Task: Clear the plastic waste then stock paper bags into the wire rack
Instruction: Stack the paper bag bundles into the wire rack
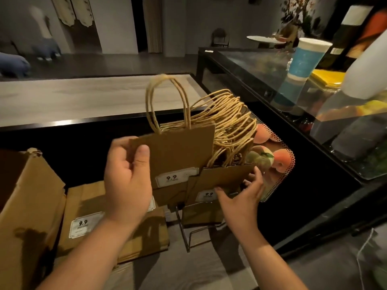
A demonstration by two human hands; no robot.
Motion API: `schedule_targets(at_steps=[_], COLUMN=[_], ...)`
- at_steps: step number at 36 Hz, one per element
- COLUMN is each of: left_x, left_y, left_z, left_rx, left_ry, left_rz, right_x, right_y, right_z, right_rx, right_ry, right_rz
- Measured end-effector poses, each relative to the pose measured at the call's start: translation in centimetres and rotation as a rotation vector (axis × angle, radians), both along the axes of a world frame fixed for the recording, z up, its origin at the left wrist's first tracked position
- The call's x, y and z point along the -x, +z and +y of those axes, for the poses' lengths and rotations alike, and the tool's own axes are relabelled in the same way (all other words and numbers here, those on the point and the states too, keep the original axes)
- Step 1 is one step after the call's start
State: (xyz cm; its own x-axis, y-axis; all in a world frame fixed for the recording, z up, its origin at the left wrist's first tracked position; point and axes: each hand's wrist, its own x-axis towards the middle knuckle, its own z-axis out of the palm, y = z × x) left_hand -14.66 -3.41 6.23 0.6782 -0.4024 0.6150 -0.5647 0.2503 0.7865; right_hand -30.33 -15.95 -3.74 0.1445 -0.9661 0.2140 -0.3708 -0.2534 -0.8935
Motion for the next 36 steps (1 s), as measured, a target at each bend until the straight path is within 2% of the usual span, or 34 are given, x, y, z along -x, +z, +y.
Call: schedule_targets(at_steps=[4,7,10,13,16,18,21,28,36], left_x=[0.7,1.4,1.5,0.6,-0.3,-0.4,-0.4,0.3,0.8], left_y=[-1.8,-3.5,-5.2,-5.1,-2.9,-0.9,1.0,0.3,0.0], left_z=[-0.4,-0.9,-0.9,0.2,2.3,3.7,5.4,6.7,6.6], left_rx=[-0.201,-0.469,-0.643,-0.534,-0.242,-0.054,0.1,0.06,0.022], left_ry=[-0.089,-0.211,-0.204,-0.098,-0.016,-0.017,-0.066,-0.127,-0.163], left_rz=[0.199,0.33,0.451,0.427,0.268,0.164,0.101,0.143,0.163], right_x=[0.0,-0.2,-0.4,-0.7,-0.8,-0.8,-0.9,-0.6,0.6], right_y=[-0.5,-0.5,-0.3,0.0,0.4,0.4,0.2,1.1,2.2], right_z=[1.0,1.1,1.2,1.3,1.2,1.3,1.4,1.0,-0.1], right_rx=[0.037,0.04,0.053,0.055,0.038,0.044,0.095,0.27,0.311], right_ry=[-0.043,-0.051,-0.037,-0.019,-0.026,-0.039,-0.06,-0.038,0.034], right_rz=[0.008,0.0,-0.017,-0.027,-0.053,-0.056,-0.055,-0.156,-0.189])
